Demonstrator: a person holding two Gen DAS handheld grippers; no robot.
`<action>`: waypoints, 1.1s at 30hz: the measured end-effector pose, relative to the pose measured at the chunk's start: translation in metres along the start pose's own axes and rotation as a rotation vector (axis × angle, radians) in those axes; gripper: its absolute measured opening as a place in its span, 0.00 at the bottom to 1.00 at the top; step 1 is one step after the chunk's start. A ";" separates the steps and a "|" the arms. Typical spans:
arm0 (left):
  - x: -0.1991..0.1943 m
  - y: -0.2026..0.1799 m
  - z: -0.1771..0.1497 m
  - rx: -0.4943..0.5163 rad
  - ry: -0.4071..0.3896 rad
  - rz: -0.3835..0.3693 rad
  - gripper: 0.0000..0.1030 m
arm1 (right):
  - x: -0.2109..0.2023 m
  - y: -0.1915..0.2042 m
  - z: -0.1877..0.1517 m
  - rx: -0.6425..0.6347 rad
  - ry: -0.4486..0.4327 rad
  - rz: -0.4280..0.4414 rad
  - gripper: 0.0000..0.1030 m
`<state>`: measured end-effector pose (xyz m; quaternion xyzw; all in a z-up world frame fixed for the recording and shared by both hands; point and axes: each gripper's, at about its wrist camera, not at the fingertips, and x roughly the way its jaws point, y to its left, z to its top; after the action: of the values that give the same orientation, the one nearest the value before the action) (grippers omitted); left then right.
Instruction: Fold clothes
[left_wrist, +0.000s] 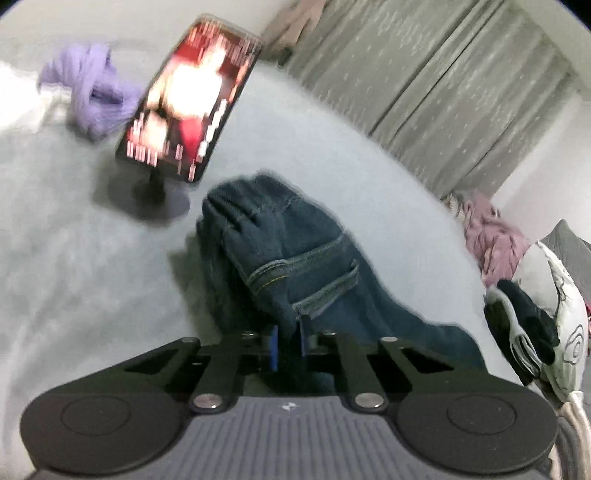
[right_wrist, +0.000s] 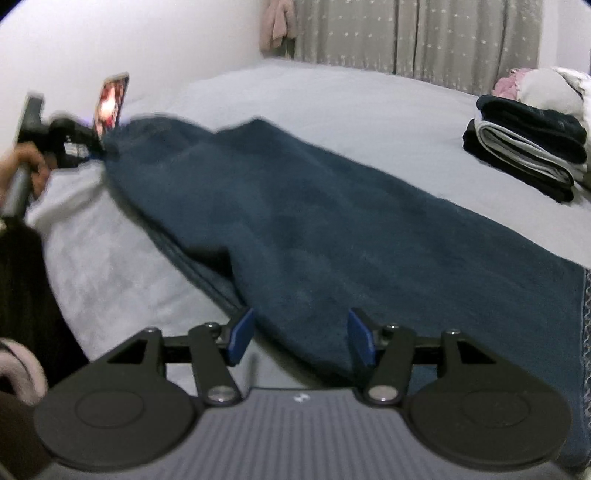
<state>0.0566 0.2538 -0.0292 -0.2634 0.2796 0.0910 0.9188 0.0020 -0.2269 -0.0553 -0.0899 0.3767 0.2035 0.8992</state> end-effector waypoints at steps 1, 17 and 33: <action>0.001 0.000 0.000 0.003 -0.004 0.014 0.07 | 0.003 -0.002 -0.001 -0.007 0.016 -0.012 0.54; -0.034 -0.036 0.001 0.191 -0.058 0.038 0.40 | 0.003 -0.009 0.024 0.078 -0.043 0.024 0.63; 0.095 -0.119 -0.032 0.193 0.279 -0.361 0.40 | 0.082 0.018 0.144 -0.022 -0.106 0.126 0.67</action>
<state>0.1576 0.1384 -0.0537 -0.2300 0.3594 -0.1391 0.8936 0.1387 -0.1412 -0.0132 -0.0651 0.3310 0.2684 0.9023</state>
